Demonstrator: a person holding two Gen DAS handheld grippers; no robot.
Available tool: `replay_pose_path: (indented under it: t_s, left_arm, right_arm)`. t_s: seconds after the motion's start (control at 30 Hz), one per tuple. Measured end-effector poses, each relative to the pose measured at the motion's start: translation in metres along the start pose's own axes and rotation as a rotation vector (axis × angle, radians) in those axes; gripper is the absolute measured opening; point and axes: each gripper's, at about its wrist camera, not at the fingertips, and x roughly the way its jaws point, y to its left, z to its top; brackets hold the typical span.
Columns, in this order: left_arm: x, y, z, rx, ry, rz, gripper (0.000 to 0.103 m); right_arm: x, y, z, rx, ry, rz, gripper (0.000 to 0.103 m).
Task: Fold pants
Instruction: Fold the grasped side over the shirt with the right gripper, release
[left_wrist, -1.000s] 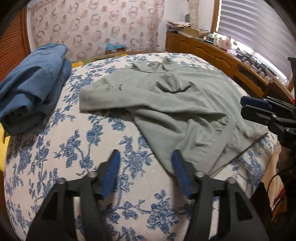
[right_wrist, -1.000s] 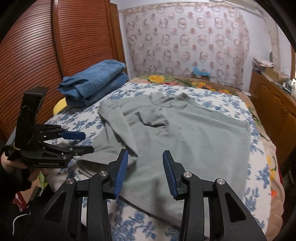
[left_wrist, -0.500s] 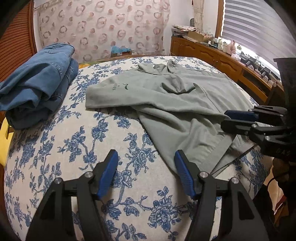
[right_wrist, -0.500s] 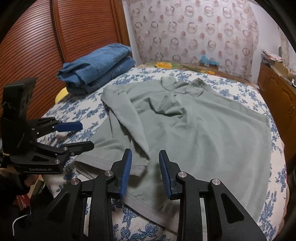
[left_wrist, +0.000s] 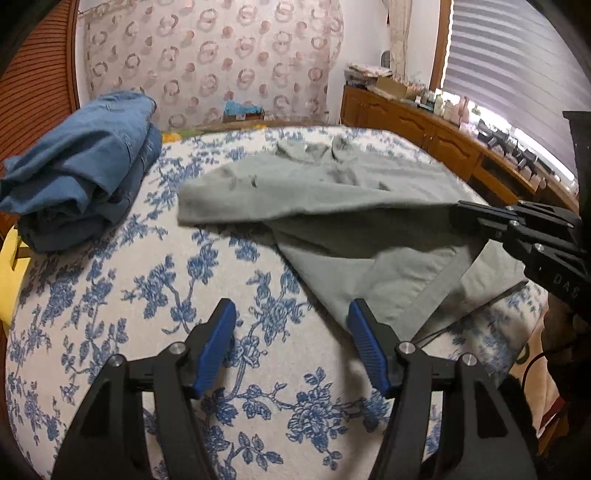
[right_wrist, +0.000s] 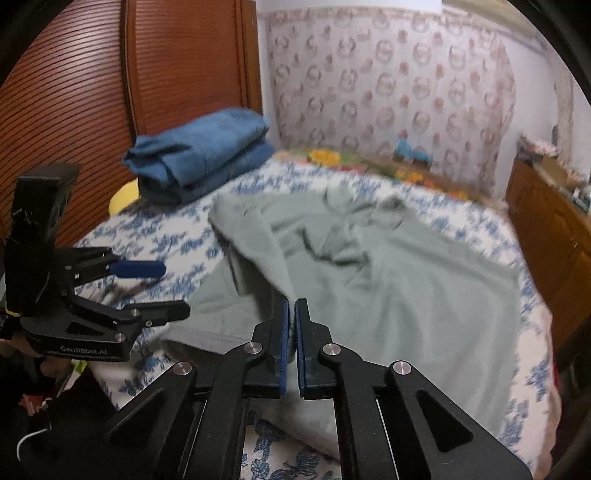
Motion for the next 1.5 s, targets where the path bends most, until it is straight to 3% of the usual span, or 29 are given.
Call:
replay_pose_path:
  t_s: [0.43, 1.03, 1.5]
  left_arm:
    - [-0.014, -0.019, 0.023, 0.003, -0.058, -0.051, 0.063]
    - [-0.005, -0.066, 0.037, 0.067, -0.057, -0.128, 0.063]
    - [0.01, -0.086, 0.03, 0.095, -0.015, -0.15, 0.063]
  right_arm:
    - [-0.049, -0.018, 0.014, -0.007, -0.106, -0.095, 0.001]
    - [-0.09, -0.057, -0.009, 0.057, -0.125, -0.188, 0.001]
    - [-0.107, -0.074, -0.036, 0.106, -0.11, -0.235, 0.001]
